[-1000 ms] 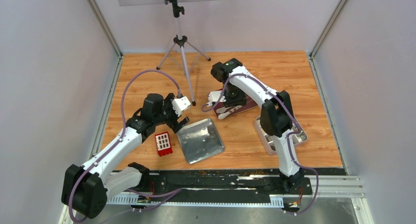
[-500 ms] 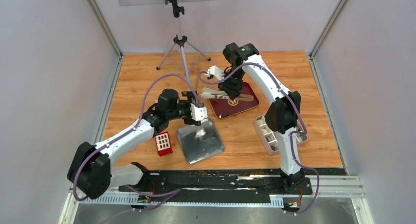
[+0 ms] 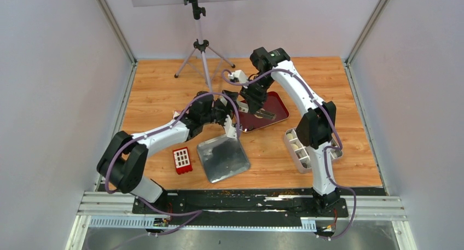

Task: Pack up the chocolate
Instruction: Adjust the clamp.

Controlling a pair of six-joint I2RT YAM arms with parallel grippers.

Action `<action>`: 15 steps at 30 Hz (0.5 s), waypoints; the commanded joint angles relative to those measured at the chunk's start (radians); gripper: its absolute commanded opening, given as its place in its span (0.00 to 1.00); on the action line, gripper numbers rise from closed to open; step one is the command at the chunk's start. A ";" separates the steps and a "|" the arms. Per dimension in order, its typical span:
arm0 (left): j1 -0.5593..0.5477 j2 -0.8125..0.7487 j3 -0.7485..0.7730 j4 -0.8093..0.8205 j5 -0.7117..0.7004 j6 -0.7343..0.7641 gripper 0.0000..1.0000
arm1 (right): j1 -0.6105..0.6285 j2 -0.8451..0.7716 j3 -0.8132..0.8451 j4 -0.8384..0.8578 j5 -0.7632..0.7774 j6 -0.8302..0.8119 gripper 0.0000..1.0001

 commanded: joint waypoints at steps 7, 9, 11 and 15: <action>-0.032 0.129 0.205 -0.084 -0.084 -0.095 0.38 | -0.016 -0.052 0.035 -0.025 -0.102 0.014 0.31; -0.032 0.146 0.256 -0.135 -0.083 -0.209 0.17 | -0.026 -0.065 0.032 -0.016 -0.121 0.023 0.31; -0.032 0.152 0.276 -0.139 -0.089 -0.312 0.03 | -0.030 -0.077 0.020 -0.004 -0.125 0.033 0.32; -0.032 0.129 0.260 -0.083 -0.079 -0.479 0.00 | -0.044 -0.089 -0.022 0.017 -0.133 0.057 0.47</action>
